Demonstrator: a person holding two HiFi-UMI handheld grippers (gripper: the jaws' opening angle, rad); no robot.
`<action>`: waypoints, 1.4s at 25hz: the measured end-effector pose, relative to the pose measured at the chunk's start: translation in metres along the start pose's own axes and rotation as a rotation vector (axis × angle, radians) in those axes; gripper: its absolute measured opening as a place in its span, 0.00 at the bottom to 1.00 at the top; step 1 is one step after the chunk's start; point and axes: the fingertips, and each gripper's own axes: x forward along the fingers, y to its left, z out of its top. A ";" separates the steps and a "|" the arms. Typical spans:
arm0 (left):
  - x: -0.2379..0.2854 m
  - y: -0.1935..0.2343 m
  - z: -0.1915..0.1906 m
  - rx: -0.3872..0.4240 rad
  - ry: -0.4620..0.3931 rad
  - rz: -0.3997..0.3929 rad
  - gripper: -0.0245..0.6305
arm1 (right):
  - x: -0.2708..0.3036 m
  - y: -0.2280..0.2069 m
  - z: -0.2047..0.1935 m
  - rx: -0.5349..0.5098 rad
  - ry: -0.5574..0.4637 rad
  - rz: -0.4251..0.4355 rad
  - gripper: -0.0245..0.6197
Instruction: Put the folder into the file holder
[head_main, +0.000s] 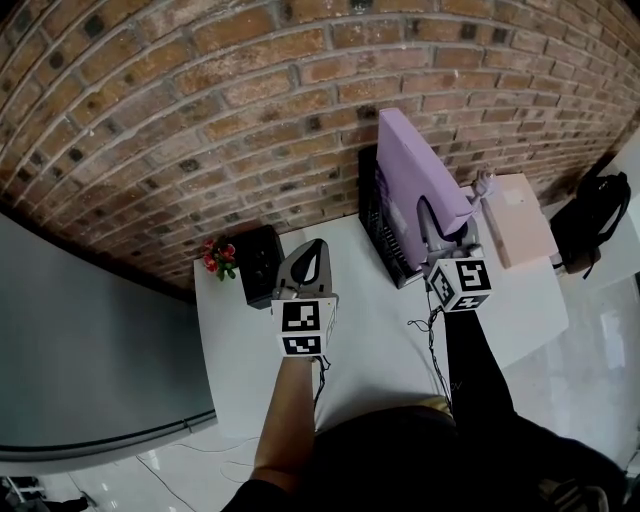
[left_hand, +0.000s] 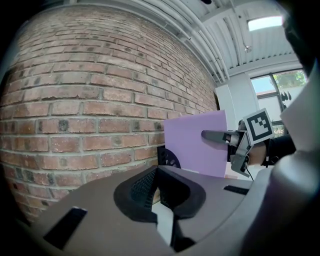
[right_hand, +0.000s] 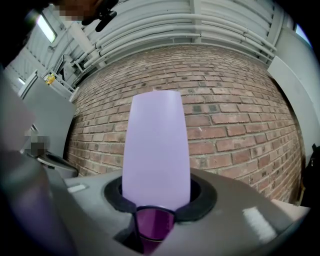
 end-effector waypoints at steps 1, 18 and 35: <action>0.000 0.000 0.000 0.000 0.000 0.001 0.05 | 0.000 0.000 -0.002 0.001 0.003 0.000 0.26; 0.000 0.011 -0.003 -0.011 0.003 0.016 0.05 | 0.004 0.000 -0.033 -0.002 0.088 -0.023 0.26; 0.002 -0.002 -0.005 0.027 0.010 -0.009 0.05 | 0.002 -0.001 -0.056 0.000 0.145 -0.028 0.26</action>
